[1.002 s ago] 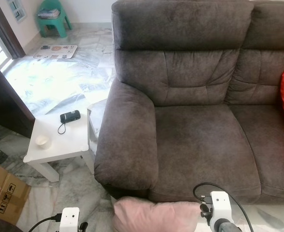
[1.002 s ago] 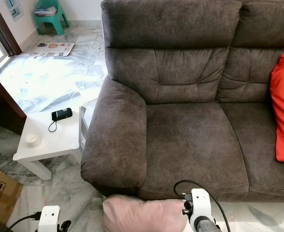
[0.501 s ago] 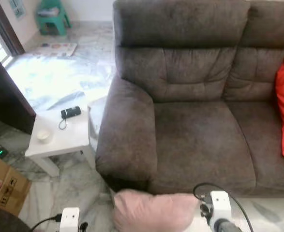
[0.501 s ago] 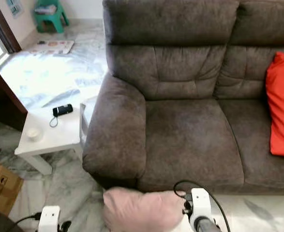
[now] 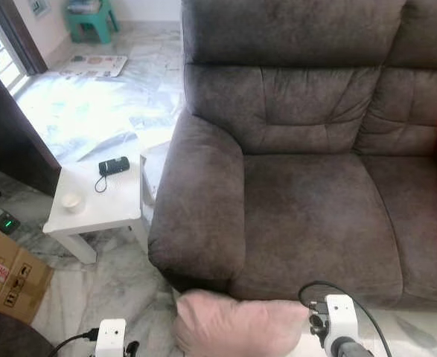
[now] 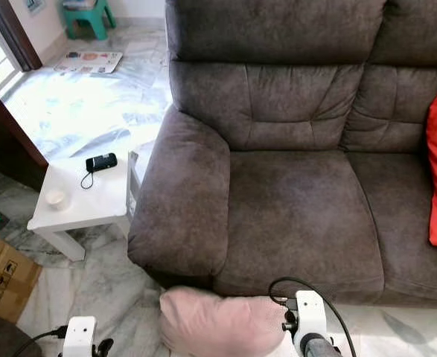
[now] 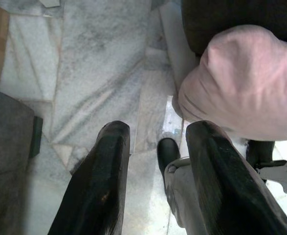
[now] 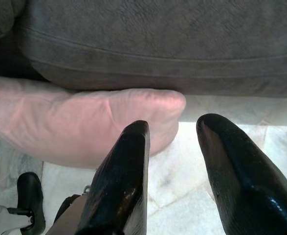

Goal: Move the pillow to the sofa from floor

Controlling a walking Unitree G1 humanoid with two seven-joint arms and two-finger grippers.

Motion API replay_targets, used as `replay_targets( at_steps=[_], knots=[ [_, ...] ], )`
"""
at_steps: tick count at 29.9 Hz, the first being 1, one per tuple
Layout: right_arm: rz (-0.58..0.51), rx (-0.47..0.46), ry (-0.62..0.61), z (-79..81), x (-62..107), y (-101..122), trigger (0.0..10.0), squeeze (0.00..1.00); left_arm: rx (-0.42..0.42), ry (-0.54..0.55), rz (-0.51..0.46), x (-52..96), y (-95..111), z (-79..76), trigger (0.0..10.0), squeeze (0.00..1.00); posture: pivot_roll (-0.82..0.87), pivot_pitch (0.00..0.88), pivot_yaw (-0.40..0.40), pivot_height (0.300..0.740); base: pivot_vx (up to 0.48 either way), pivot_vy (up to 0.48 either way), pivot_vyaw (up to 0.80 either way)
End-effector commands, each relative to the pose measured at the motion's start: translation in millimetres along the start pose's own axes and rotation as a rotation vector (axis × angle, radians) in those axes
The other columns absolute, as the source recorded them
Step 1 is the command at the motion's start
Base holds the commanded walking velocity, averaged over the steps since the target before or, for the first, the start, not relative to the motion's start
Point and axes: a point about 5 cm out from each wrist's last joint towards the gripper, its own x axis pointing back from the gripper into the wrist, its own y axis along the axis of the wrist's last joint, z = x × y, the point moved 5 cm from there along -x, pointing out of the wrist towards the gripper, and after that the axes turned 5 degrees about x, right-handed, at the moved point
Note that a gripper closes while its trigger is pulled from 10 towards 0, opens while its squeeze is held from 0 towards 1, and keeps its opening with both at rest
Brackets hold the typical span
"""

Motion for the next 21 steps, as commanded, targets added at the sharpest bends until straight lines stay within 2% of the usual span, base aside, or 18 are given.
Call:
replay_targets(
  at_steps=[1, 3, 21],
  knots=[
    [0.021, -0.011, 0.001, -0.1, 1.4, -6.4, 10.0, 0.00, 0.005, 0.007, 0.025, 3.0, -9.1, 3.0, 10.0, 0.00, -0.04, 0.086, 0.002, 0.740, -0.394, 0.000, 0.00],
    [0.021, -0.011, 0.001, -0.3, 1.4, -6.4, 10.0, 0.00, 0.005, 0.007, 0.024, 3.0, -9.0, 3.1, 10.0, 0.00, -0.04, 0.086, 0.001, 0.740, -0.375, 0.000, 0.00],
    [0.017, -0.007, 0.000, -1.4, 1.1, -4.9, 10.0, 0.00, 0.002, 0.011, 0.023, 2.8, -8.8, 2.4, 10.0, 0.00, -0.04, 0.086, -0.005, 0.740, 0.000, 0.000, 0.00]
  ],
)
